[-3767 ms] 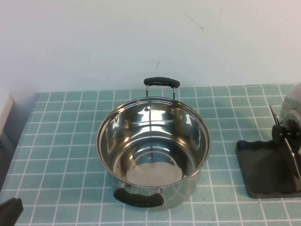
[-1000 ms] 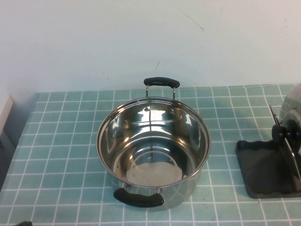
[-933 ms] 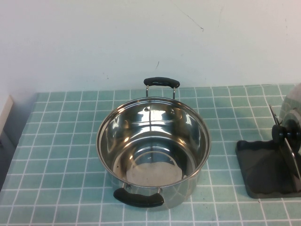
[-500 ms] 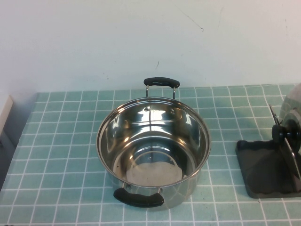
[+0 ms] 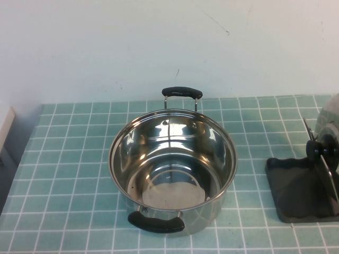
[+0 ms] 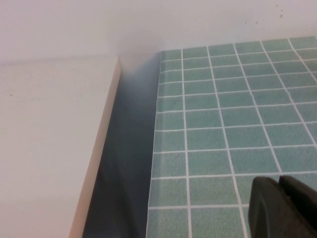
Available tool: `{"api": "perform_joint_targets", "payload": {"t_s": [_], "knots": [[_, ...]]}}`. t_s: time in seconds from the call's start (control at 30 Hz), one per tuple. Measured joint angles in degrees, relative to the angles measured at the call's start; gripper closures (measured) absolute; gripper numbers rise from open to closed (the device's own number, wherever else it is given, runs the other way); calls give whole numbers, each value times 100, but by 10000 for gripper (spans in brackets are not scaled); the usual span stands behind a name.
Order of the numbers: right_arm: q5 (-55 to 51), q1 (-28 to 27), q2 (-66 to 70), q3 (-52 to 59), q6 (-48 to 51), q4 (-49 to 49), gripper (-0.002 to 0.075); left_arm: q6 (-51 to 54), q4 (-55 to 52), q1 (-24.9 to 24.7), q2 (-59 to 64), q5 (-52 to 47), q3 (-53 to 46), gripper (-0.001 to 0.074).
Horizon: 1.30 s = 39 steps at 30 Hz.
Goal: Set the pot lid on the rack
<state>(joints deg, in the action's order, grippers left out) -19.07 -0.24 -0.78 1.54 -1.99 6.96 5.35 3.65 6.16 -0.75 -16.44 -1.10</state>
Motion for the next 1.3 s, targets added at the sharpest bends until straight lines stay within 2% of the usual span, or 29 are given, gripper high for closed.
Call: {"api": "perform_joint_targets", "payload": {"t_s": [0.53, 1.3], "knots": [[0, 0, 0, 0, 0, 0, 729, -186, -318, -301, 0, -67, 0, 737], [0, 0, 0, 0, 0, 0, 729, -211, -365, -301, 0, -76, 0, 737]]}}
